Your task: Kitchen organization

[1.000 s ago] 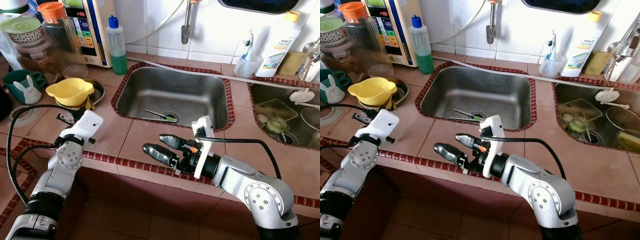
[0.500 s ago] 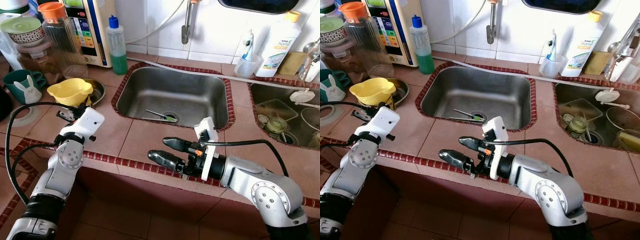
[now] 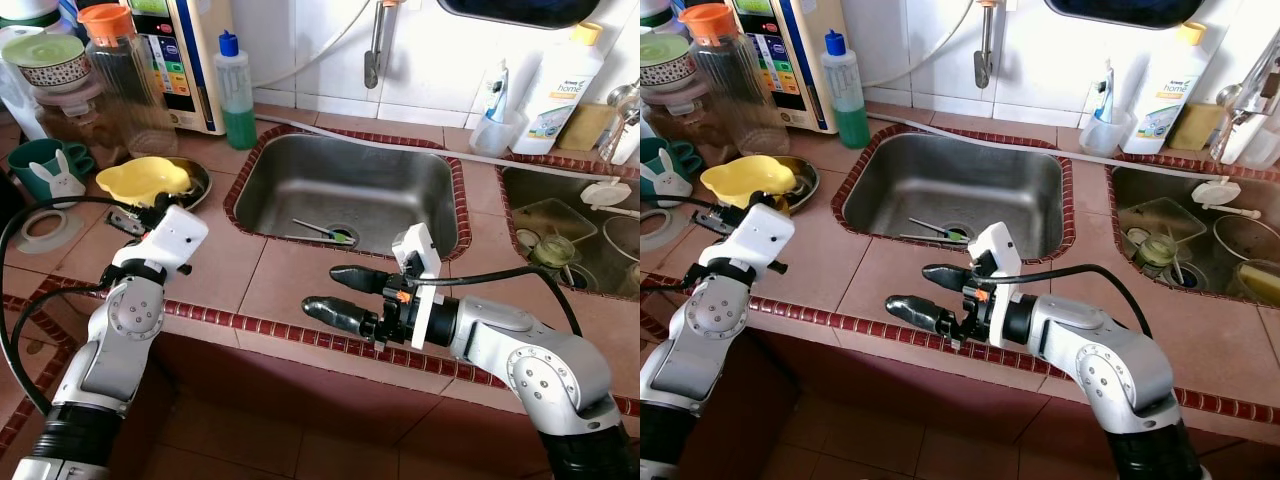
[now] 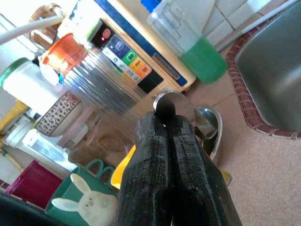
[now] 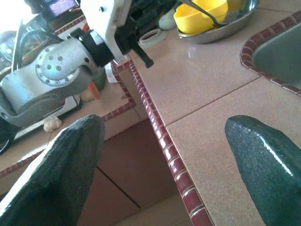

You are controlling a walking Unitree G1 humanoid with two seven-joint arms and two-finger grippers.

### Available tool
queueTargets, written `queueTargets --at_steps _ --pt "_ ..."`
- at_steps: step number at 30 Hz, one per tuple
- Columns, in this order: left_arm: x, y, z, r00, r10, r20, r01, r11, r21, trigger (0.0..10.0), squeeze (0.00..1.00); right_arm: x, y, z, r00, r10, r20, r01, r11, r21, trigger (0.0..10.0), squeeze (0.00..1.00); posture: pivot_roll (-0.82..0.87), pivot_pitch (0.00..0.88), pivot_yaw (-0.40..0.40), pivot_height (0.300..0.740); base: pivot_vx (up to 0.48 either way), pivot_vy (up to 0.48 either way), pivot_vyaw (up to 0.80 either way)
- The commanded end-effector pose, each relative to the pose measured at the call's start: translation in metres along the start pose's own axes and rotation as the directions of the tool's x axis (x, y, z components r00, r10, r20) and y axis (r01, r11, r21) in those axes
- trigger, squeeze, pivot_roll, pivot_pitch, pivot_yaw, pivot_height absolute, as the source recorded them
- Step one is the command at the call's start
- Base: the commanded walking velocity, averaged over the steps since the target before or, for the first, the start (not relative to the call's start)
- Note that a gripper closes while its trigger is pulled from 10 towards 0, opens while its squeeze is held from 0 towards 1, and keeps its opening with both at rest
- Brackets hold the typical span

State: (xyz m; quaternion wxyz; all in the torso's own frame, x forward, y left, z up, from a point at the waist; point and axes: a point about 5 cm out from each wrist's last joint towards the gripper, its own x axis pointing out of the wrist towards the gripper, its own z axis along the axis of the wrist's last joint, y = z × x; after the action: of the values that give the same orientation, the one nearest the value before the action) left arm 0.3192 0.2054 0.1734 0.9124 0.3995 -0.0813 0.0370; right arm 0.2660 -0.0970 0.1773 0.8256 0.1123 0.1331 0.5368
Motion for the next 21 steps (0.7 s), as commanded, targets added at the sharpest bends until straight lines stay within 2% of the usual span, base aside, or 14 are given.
queueTargets --at_steps 1,10,21 --pt "-0.002 0.002 0.003 1.0 -0.003 0.003 0.003 1.0 0.016 0.0 0.0 0.001 0.001 0.002 1.0 0.012 -0.001 -0.012 1.0 -0.024 10.0 0.0 0.04 0.085 0.028 0.74 0.0 0.0 0.0" --pt "-0.003 0.004 0.015 0.999 0.0 0.045 -0.002 0.999 0.046 0.0 0.0 0.002 -0.001 0.002 1.0 -0.002 0.013 0.002 1.0 -0.027 10.0 0.0 0.04 0.08 0.025 0.74 0.0 0.0 0.0" --pt "0.0 0.008 0.045 0.986 0.036 0.163 -0.045 0.998 0.05 0.0 0.0 0.003 -0.005 0.006 0.999 -0.015 0.034 0.016 0.999 -0.032 10.0 0.0 0.04 0.074 0.019 0.74 0.0 0.0 0.0"
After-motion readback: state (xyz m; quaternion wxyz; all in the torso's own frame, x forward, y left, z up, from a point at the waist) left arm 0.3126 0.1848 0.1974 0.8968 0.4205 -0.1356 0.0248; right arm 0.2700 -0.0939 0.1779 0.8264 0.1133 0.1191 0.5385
